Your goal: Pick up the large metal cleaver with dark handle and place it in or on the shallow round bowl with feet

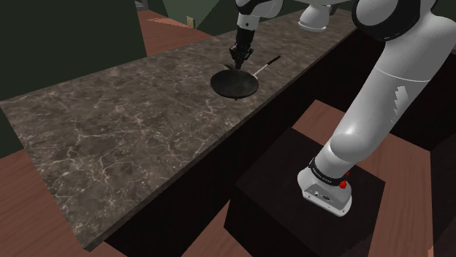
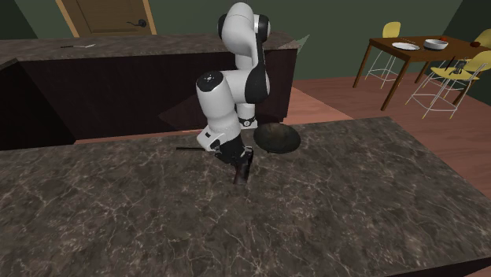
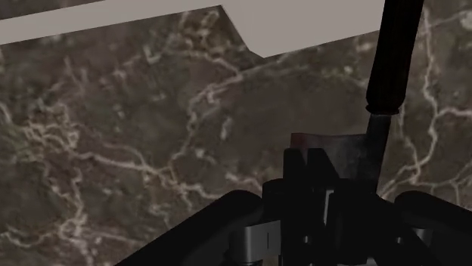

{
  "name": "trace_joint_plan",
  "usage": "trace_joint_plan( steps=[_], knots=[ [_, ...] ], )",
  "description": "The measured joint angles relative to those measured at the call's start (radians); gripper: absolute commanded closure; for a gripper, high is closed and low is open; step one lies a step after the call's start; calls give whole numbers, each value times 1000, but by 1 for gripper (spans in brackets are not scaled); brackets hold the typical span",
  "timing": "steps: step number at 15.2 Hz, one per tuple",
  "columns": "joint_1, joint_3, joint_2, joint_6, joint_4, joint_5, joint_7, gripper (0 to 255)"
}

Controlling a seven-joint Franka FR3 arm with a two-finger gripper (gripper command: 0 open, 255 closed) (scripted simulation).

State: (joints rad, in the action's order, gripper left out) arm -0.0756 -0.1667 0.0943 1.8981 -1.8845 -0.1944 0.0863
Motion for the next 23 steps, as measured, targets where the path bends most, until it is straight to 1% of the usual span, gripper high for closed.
trace_joint_plan(
  steps=[4,5,6,7,9,10,12,18,23],
  knots=[
    [0,0,0,0,0,0,0,255],
    [0,0,0,0,0,0,0,0],
    [0,0,0,0,0,0,0,0],
    [8,4,-17,2,-12,8,-26,0],
    [29,18,-71,8,-53,36,-117,0],
    [39,26,-97,-3,-58,52,-171,0],
    [51,38,-115,4,-72,66,-231,0],
    [58,46,-106,79,-137,65,-249,0],
    [59,47,-102,95,-149,63,-248,0]
  ],
)
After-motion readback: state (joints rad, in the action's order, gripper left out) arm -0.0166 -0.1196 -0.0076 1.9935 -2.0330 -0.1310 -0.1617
